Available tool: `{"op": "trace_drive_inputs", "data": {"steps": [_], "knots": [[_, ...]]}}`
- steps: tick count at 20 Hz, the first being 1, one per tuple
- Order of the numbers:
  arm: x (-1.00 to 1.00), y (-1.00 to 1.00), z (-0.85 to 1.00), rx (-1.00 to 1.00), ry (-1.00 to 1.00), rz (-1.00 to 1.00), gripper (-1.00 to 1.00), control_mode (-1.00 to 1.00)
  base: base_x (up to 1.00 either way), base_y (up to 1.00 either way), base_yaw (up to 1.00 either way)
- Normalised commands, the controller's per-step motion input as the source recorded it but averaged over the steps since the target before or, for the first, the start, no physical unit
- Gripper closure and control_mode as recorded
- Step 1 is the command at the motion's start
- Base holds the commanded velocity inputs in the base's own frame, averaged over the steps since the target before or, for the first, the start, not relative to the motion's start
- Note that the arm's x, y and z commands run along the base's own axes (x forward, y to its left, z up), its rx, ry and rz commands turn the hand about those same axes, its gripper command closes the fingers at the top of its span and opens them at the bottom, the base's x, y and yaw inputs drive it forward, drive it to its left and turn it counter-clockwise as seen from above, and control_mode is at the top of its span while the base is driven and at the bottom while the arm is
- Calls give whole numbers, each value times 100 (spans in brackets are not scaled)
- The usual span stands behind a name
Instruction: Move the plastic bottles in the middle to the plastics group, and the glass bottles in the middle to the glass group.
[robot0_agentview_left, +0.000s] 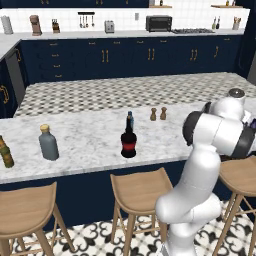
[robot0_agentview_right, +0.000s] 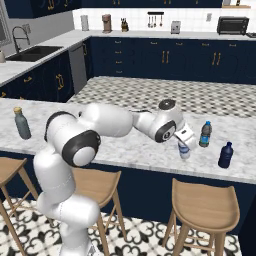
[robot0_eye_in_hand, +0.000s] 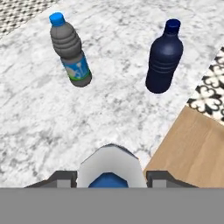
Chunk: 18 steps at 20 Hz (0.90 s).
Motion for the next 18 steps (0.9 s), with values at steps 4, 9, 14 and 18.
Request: {"op": "trace_drive_inputs", "data": {"steps": [4, 9, 14, 18], "knots": [[36, -40, -2, 8, 0, -6, 100, -100, 0, 0, 0], [17, -15, -17, 0, -2, -11, 100, -100, 0, 0, 0], [17, 0, -52, 0, -8, -7, 100, -100, 0, 0, 0], [23, 0, -50, 0, -13, -5, 100, -100, 0, 0, 0]]}}
